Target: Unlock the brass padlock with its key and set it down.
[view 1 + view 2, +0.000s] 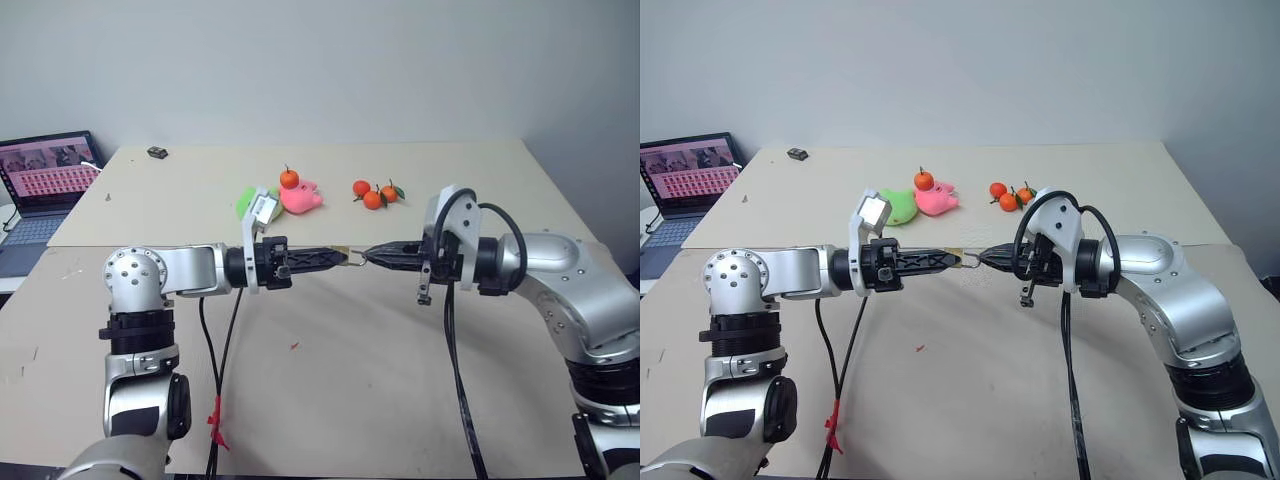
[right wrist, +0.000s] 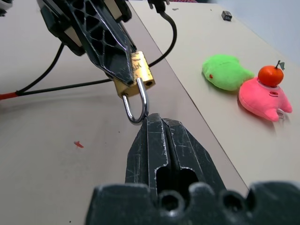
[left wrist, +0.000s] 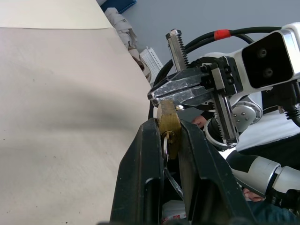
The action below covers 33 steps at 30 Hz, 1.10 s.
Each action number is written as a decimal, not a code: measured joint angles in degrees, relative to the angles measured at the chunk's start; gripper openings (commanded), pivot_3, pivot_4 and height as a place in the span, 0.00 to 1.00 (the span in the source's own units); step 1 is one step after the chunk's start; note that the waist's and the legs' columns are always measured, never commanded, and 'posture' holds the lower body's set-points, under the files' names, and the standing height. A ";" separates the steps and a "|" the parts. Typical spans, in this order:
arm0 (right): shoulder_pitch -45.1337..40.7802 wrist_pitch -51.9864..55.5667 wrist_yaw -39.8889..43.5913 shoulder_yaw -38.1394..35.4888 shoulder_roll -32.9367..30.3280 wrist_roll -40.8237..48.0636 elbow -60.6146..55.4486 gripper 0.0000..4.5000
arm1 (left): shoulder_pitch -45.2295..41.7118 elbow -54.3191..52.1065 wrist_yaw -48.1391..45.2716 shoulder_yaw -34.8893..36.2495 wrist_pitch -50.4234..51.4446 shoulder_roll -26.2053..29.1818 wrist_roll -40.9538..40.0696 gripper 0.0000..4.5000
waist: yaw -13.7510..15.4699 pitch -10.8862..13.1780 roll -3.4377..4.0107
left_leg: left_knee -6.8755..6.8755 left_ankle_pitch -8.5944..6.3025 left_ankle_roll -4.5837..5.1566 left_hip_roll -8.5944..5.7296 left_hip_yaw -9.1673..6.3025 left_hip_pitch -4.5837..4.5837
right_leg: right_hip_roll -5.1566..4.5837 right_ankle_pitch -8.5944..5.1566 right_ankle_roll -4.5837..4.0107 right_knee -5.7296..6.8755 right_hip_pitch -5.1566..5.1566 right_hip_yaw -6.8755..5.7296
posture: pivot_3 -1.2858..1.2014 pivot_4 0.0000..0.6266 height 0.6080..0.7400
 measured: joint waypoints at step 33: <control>0.74 2.03 -1.24 1.25 -1.09 1.55 -2.21 0.02 | 0.15 2.01 -1.35 -1.61 -3.71 2.57 1.07 0.02 | 0.01 0.02 -0.03 | 0.00 -0.01 0.01 -0.01 -0.01 -0.02 | 0.00 -0.01 0.02 -0.03 -0.02 0.00 | 0.52 0.24 0.39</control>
